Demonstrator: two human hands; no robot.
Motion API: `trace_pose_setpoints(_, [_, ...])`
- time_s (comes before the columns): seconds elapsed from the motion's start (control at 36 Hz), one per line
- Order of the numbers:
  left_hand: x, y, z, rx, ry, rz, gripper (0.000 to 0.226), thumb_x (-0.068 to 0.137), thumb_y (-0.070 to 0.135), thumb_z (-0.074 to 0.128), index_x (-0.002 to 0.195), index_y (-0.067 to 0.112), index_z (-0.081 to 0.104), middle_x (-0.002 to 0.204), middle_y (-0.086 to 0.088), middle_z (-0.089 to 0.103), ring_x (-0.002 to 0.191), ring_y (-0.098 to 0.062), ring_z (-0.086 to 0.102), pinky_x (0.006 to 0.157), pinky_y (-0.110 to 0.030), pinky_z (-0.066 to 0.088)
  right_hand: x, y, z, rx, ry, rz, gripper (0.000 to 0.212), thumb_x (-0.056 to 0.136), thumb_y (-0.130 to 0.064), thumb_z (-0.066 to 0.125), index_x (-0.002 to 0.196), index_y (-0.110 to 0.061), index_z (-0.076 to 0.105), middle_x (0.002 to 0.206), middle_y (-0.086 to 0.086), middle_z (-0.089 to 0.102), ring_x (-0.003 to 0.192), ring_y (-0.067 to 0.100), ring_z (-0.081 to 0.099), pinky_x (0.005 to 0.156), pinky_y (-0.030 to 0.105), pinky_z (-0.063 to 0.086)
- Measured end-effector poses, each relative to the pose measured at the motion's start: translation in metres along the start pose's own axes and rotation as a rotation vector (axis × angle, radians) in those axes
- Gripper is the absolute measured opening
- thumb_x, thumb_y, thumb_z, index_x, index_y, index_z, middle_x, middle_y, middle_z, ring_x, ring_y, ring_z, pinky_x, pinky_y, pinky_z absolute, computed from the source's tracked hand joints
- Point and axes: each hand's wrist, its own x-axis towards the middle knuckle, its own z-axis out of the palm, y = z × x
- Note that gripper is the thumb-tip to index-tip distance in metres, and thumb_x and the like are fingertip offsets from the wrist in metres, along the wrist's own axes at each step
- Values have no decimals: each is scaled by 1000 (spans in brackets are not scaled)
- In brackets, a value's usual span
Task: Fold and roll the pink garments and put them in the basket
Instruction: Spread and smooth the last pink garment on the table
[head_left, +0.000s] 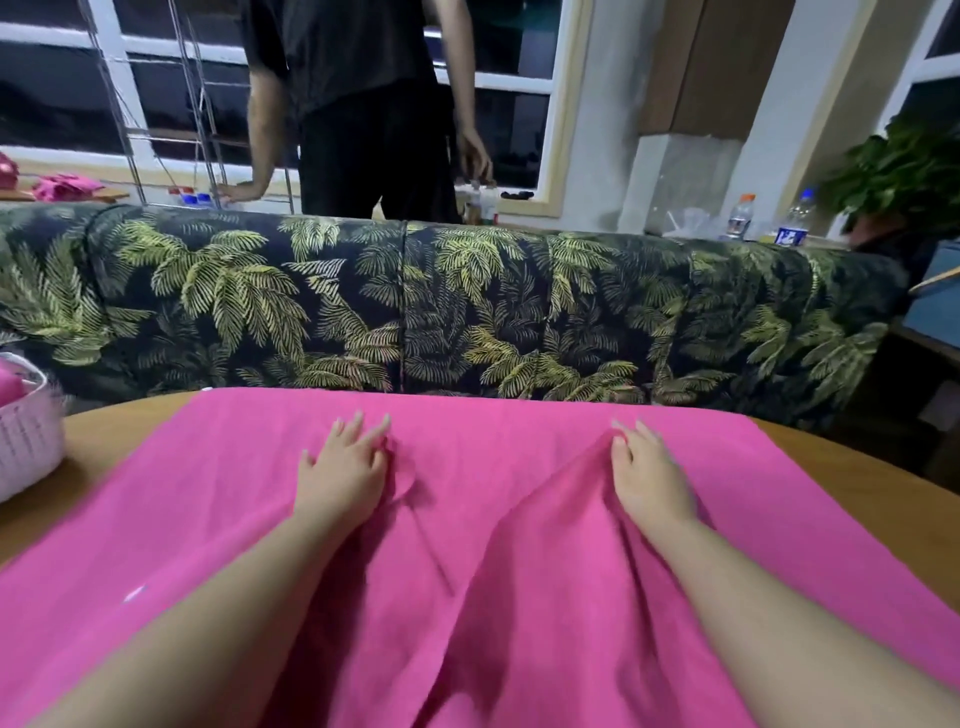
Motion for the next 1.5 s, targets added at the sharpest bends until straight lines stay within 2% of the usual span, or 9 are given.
trace_pose_setpoints(0.11, [4, -10, 8, 145, -106, 51, 48, 102, 39, 16, 150, 42, 15, 161, 6, 10, 148, -17, 7, 115, -54, 14, -4, 13, 11, -266, -191, -35, 47, 103, -37, 24, 150, -39, 24, 161, -4, 11, 149, 19, 7, 118, 45, 9])
trace_pose_setpoints(0.22, [-4, -10, 8, 196, -116, 59, 47, 102, 40, 13, 149, 43, 16, 161, 7, 11, 147, -15, 8, 115, -52, 15, -10, 12, 8, -347, -282, -50, 48, 103, -39, 16, 151, -42, 13, 162, -6, 6, 149, 18, 3, 119, 46, 6])
trace_pose_setpoints(0.86, [-170, -22, -25, 178, -147, 51, 46, 104, 37, 15, 149, 45, 14, 161, 10, 7, 148, -13, 4, 116, -40, 11, -182, 24, -48, -341, -276, 2, 49, 103, -38, 14, 152, -40, 9, 162, -2, 6, 149, 18, 3, 120, 38, 4])
trace_pose_setpoints(1.11, [-242, -30, -35, 186, -156, 64, 46, 104, 38, 15, 149, 46, 10, 161, 11, 3, 148, -13, 1, 118, -41, 9, -261, 31, -73, -353, -268, -6, 49, 104, -38, 14, 152, -39, 8, 162, -3, 5, 149, 17, 1, 119, 38, 4])
trace_pose_setpoints(1.36, [-292, -32, -41, 240, -154, 45, 47, 104, 39, 13, 150, 45, 4, 161, 10, 0, 149, -14, -1, 117, -41, 11, -301, 35, -86, -300, -276, -4, 48, 104, -37, 15, 151, -41, 9, 162, -5, 4, 149, 16, 0, 119, 39, 3])
trace_pose_setpoints(1.42, [-297, -31, -43, 235, -176, 41, 47, 104, 38, 14, 150, 46, 9, 161, 11, 4, 148, -15, 2, 117, -42, 12, -303, 35, -88, -227, -263, 24, 47, 104, -37, 18, 150, -42, 17, 161, -6, 12, 149, 16, 4, 119, 40, 5])
trace_pose_setpoints(1.5, [-285, -32, -50, 26, -208, 81, 42, 102, 40, 18, 137, 42, 41, 151, 7, 35, 142, -17, 29, 113, -43, 26, -295, 25, -96, 131, -110, 100, 42, 103, -31, 28, 143, -39, 39, 152, -5, 38, 145, 18, 23, 118, 44, 16])
